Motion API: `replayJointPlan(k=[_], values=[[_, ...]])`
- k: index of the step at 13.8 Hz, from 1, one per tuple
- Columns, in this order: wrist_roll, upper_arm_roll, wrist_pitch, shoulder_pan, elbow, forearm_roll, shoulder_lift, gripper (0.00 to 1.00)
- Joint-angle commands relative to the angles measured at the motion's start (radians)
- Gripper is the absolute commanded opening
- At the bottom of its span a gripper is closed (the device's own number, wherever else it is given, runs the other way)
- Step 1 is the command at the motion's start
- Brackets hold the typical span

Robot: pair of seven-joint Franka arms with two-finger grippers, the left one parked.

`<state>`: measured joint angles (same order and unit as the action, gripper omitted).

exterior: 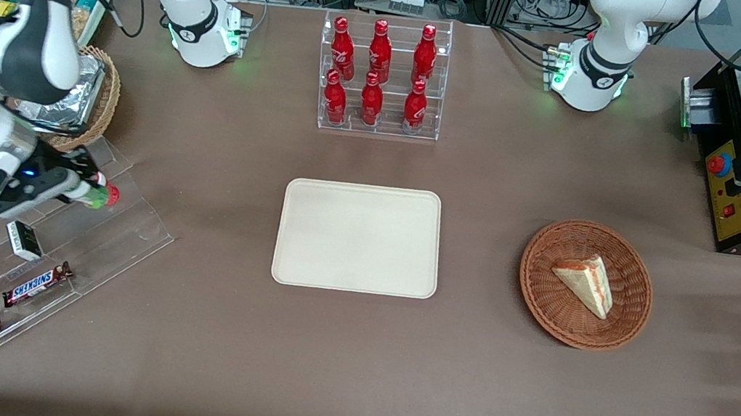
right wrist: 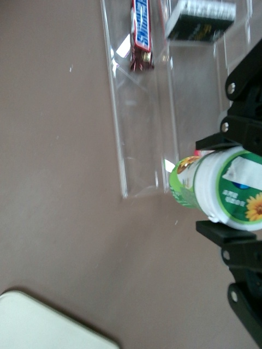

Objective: Place green gum on tray
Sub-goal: 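Carry the held gum jar over the cream tray with the right gripper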

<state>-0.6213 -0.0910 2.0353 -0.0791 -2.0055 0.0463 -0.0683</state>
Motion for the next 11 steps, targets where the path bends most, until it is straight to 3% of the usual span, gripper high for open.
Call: replayJointPlan(k=[1, 7, 11], values=[[0.206, -0.007, -0.033, -0.1, 0.016, -0.023, -0.01, 0.0], [0.705, -0.007, -0.02, -0.339, 0.056, -0.022, -0.079, 0.0], [0.952, -0.006, -0.015, -0.448, 0.161, 0.021, -0.183, 0.0]])
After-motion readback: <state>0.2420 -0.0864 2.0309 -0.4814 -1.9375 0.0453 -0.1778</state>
